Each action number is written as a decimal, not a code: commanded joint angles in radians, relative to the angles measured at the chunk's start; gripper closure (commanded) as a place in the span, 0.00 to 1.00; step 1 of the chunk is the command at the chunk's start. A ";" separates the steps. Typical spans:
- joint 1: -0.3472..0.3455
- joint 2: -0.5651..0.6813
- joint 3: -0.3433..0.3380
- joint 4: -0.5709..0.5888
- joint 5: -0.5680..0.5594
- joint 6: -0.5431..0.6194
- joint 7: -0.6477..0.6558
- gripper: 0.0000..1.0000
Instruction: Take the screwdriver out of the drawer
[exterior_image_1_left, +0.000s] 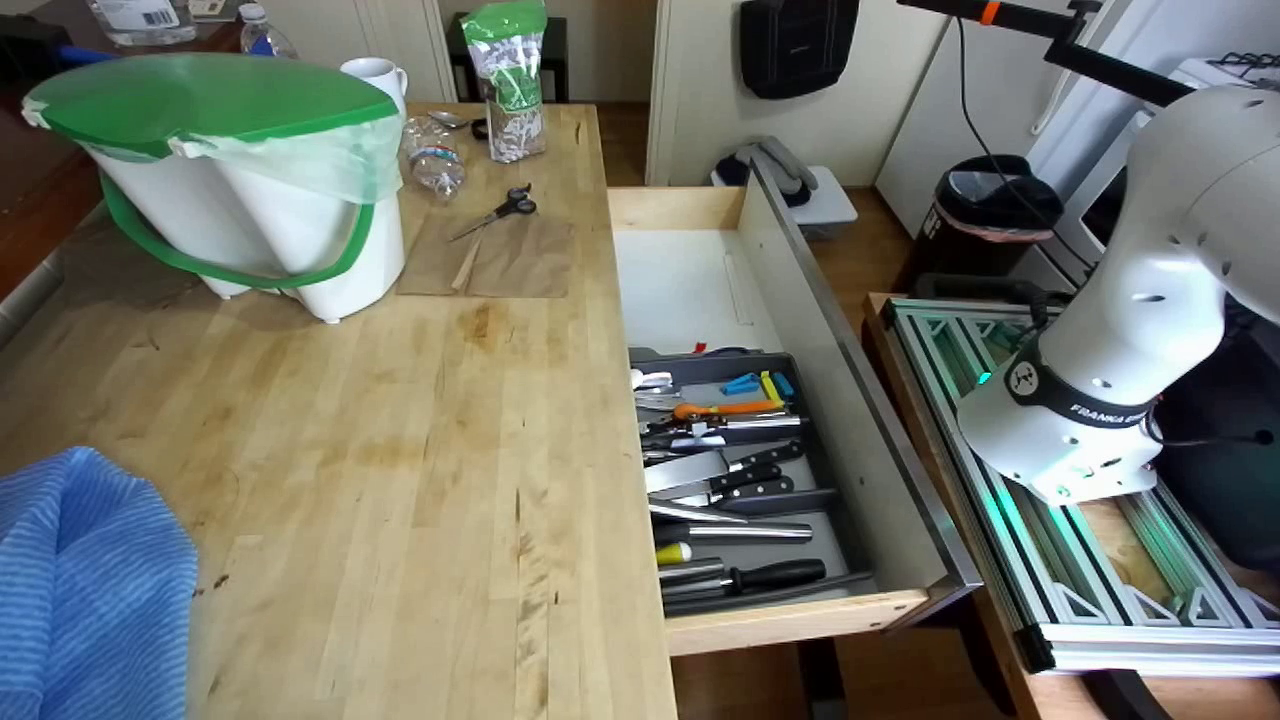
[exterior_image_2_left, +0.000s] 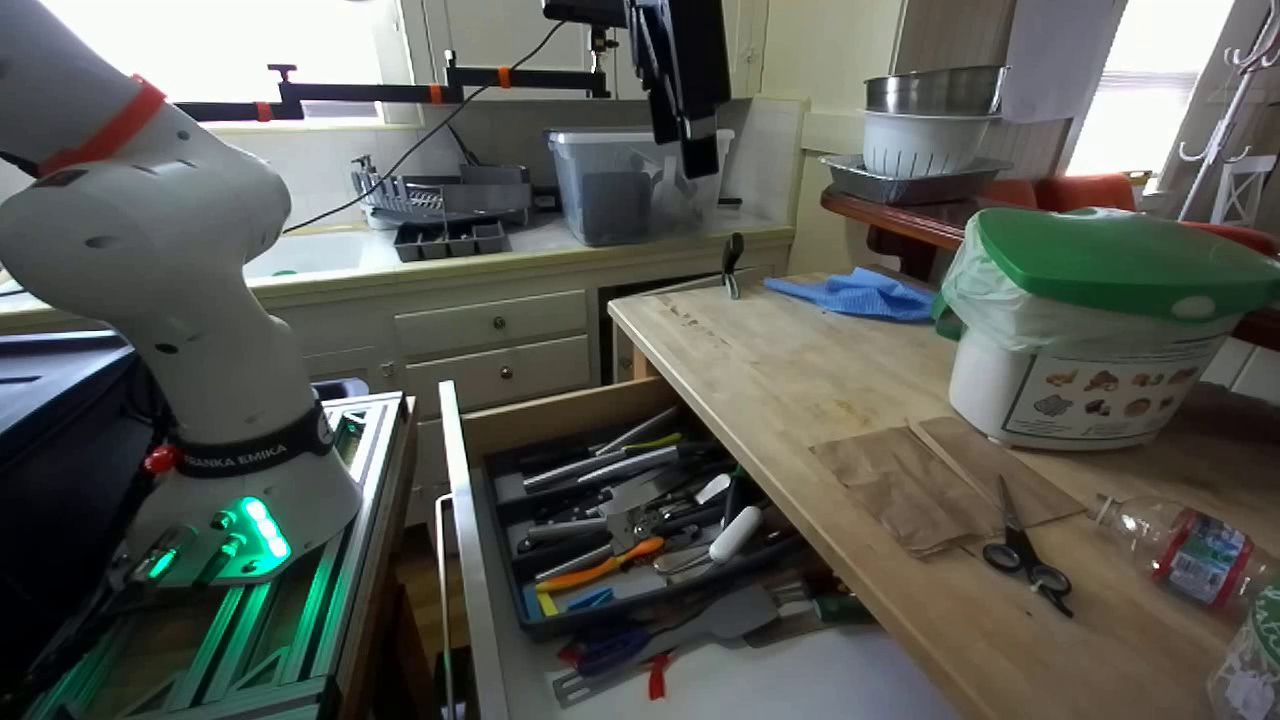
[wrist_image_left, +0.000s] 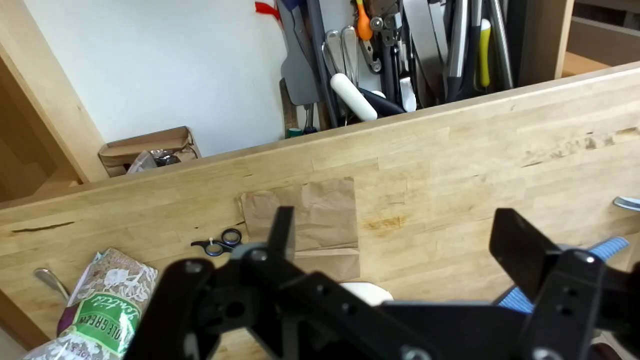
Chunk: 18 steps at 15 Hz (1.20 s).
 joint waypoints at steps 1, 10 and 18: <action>-0.024 0.005 0.018 0.002 0.013 -0.002 -0.011 0.00; -0.018 -0.014 0.003 -0.074 0.015 0.071 -0.063 0.00; -0.036 -0.022 -0.053 -0.267 0.001 0.396 -0.228 0.00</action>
